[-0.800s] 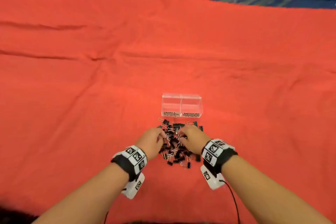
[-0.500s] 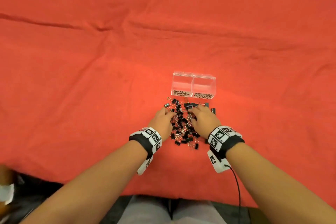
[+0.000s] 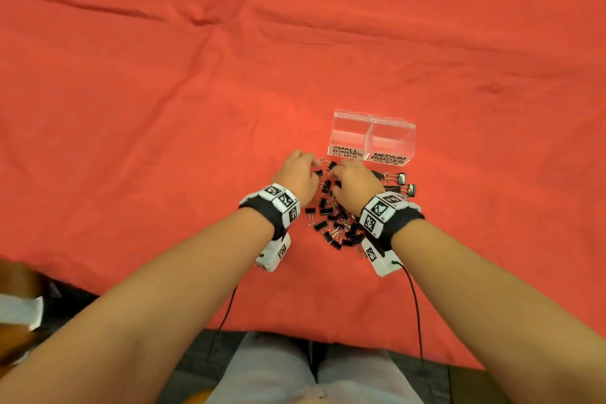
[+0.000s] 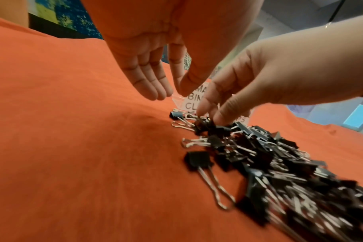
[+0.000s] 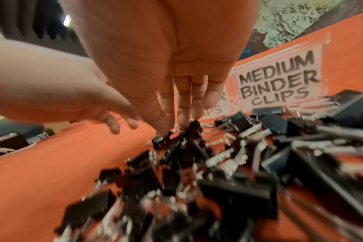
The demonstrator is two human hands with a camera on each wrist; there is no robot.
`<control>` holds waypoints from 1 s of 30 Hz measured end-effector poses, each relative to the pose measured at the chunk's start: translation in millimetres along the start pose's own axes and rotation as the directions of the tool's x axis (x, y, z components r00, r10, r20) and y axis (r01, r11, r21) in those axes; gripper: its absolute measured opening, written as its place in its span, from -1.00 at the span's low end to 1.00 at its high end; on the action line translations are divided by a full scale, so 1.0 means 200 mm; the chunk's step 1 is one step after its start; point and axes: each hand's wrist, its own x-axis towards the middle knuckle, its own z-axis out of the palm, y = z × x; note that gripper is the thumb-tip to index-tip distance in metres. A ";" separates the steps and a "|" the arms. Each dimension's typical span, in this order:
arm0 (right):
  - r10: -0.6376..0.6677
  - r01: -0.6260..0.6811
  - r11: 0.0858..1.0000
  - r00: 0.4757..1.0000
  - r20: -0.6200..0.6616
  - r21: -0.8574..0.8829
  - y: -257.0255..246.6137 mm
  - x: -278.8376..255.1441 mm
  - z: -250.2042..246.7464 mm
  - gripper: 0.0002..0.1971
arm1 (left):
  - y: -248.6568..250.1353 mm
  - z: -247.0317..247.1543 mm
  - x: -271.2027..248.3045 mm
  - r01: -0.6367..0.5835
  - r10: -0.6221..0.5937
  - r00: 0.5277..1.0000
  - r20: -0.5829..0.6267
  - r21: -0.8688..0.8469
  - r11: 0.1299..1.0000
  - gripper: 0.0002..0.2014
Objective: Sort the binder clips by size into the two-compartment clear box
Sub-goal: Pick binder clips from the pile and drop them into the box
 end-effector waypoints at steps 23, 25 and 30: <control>0.379 -0.189 0.820 0.886 -0.267 0.540 0.14 0.14 -0.31 -0.87 | 0.07 -0.04 0.09 0.046 -0.053 0.998 -0.015 -0.289 0.956 -0.94; 0.388 -0.201 0.824 0.882 -0.268 0.530 0.15 0.15 -0.32 -0.83 | 0.15 -0.07 0.13 0.021 -0.038 0.998 -0.044 -0.341 0.940 -0.95; 0.323 -0.179 0.863 0.915 -0.243 0.472 0.13 0.04 -0.24 -0.87 | 0.30 -0.10 0.24 0.002 -0.025 0.997 -0.067 -0.326 0.945 -0.89</control>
